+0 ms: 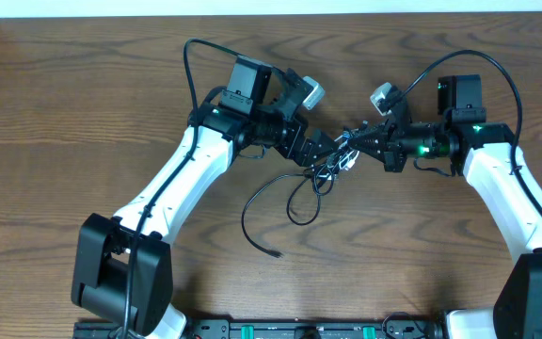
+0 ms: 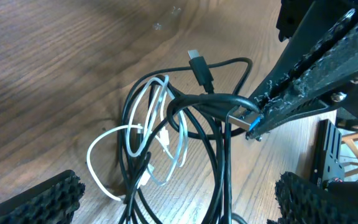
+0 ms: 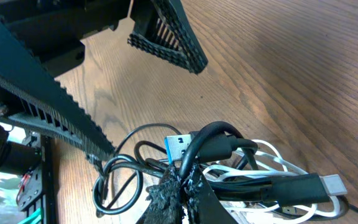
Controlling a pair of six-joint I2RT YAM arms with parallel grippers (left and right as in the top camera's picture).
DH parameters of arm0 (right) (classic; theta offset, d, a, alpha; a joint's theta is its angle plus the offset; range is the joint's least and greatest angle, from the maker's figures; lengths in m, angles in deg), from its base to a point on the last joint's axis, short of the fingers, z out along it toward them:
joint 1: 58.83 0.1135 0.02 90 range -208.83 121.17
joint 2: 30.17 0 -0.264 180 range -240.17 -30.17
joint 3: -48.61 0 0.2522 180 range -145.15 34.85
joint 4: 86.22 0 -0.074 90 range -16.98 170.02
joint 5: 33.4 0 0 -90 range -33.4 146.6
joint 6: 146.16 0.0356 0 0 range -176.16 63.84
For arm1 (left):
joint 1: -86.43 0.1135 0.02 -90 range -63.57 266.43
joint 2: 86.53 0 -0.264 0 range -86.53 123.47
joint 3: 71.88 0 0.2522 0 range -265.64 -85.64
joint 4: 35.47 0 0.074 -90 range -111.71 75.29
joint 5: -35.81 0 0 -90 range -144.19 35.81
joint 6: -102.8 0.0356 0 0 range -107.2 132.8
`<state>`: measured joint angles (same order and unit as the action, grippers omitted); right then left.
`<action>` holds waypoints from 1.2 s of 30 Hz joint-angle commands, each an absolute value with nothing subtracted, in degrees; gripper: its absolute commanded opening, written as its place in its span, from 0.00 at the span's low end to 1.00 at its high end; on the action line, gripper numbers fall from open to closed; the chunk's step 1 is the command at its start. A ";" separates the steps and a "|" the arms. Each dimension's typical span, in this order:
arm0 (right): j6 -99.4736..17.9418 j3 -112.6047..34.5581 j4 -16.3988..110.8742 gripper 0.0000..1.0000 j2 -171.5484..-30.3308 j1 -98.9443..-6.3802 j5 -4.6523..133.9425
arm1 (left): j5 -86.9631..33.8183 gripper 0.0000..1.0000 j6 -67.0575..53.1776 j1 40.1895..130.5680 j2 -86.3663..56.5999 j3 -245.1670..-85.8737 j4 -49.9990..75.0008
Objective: Untangle cables
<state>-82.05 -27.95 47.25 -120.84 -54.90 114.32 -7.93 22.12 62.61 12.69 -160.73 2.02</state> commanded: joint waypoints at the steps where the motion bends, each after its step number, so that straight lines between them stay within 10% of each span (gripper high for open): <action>1: -81.53 -28.08 47.27 0.01 -119.68 -55.03 117.62 | -11.43 1.00 23.19 61.24 13.15 -161.63 1.74; 36: -81.53 -28.08 46.86 0.01 -119.68 -54.82 117.09 | -15.80 1.00 14.45 60.58 13.13 -161.63 -3.97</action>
<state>-82.03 -27.95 46.81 -120.84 -54.90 115.65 -17.46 15.06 60.56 12.69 -160.73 -4.12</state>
